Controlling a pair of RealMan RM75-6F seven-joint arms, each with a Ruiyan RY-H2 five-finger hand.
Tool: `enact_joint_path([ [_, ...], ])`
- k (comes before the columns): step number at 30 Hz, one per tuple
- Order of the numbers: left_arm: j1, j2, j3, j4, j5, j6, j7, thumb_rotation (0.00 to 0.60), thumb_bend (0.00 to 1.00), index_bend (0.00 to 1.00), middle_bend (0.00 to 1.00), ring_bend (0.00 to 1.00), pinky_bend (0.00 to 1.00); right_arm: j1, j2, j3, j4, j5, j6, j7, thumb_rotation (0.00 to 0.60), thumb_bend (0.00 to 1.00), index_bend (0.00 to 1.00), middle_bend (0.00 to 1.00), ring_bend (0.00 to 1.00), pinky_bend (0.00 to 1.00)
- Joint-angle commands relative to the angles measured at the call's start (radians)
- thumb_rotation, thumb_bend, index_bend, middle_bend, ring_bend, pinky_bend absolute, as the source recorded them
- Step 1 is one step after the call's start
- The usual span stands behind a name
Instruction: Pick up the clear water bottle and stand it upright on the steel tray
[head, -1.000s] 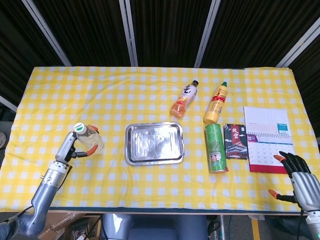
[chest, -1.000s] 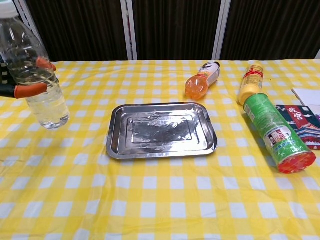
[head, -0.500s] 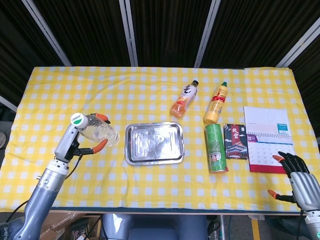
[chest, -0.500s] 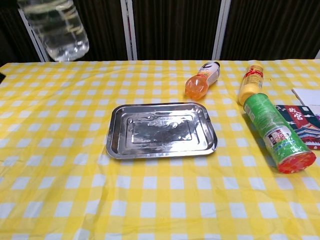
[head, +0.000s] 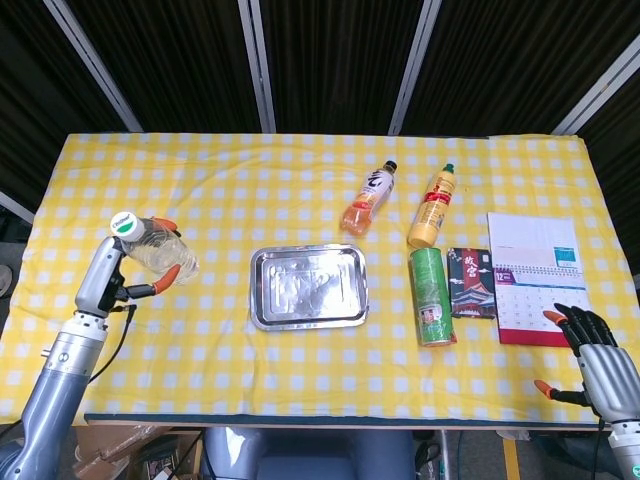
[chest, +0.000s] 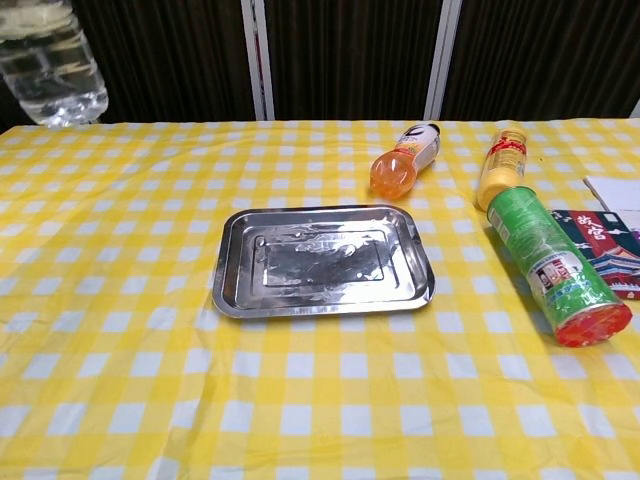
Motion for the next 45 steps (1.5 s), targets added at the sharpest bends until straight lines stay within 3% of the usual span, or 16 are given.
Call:
enact_joint_path([
  [1,0.027,-0.080,0.069,0.185,0.012,-0.030,-0.083,0.600,0.59,0.52,0.48,0.31,0.39,0.000,0.000,0.000,-0.001,-0.002,0.001,0.001,0.600,0.16,0.17,0.10,0.04,0.05],
  [7,0.038,-0.171,0.117,0.421,0.047,-0.123,-0.282,0.600,0.59,0.52,0.48,0.31,0.39,-0.002,0.002,-0.001,-0.007,-0.007,0.007,-0.005,0.600,0.16,0.17,0.10,0.04,0.05],
  [11,0.036,-0.201,0.121,0.473,0.081,-0.131,-0.327,0.600,0.59,0.52,0.48,0.31,0.39,0.000,-0.003,-0.002,-0.007,-0.007,0.003,-0.012,0.600,0.16,0.17,0.10,0.04,0.05],
  [15,0.028,-0.178,0.109,0.418,0.130,-0.111,-0.322,0.600,0.59,0.52,0.48,0.31,0.39,0.002,-0.004,-0.003,-0.008,-0.006,-0.002,-0.016,0.600,0.16,0.17,0.10,0.04,0.05],
  [20,0.010,-0.102,0.047,0.218,0.147,-0.056,-0.215,0.600,0.59,0.52,0.48,0.31,0.39,0.003,-0.004,-0.004,-0.008,-0.007,-0.003,-0.014,0.600,0.16,0.17,0.10,0.04,0.05],
  [33,-0.044,0.064,-0.129,-0.274,-0.004,0.076,0.157,0.600,0.59,0.52,0.48,0.31,0.39,0.001,-0.002,-0.006,-0.006,-0.009,0.000,-0.004,0.600,0.16,0.17,0.10,0.04,0.05],
  [36,-0.039,0.080,-0.133,-0.303,-0.035,0.103,0.197,0.600,0.59,0.52,0.48,0.31,0.39,0.001,-0.001,-0.005,-0.005,-0.008,0.001,-0.003,0.600,0.16,0.17,0.10,0.04,0.05],
  [39,-0.021,0.080,-0.104,-0.279,-0.054,0.110,0.196,0.600,0.58,0.52,0.48,0.31,0.39,0.001,-0.001,-0.006,-0.005,-0.011,0.000,-0.002,0.600,0.16,0.17,0.10,0.04,0.05],
  [45,0.020,0.024,-0.003,-0.075,-0.034,0.045,0.064,0.600,0.58,0.52,0.48,0.31,0.39,0.000,0.001,-0.005,-0.007,-0.011,0.005,-0.002,0.600,0.16,0.17,0.10,0.04,0.05],
])
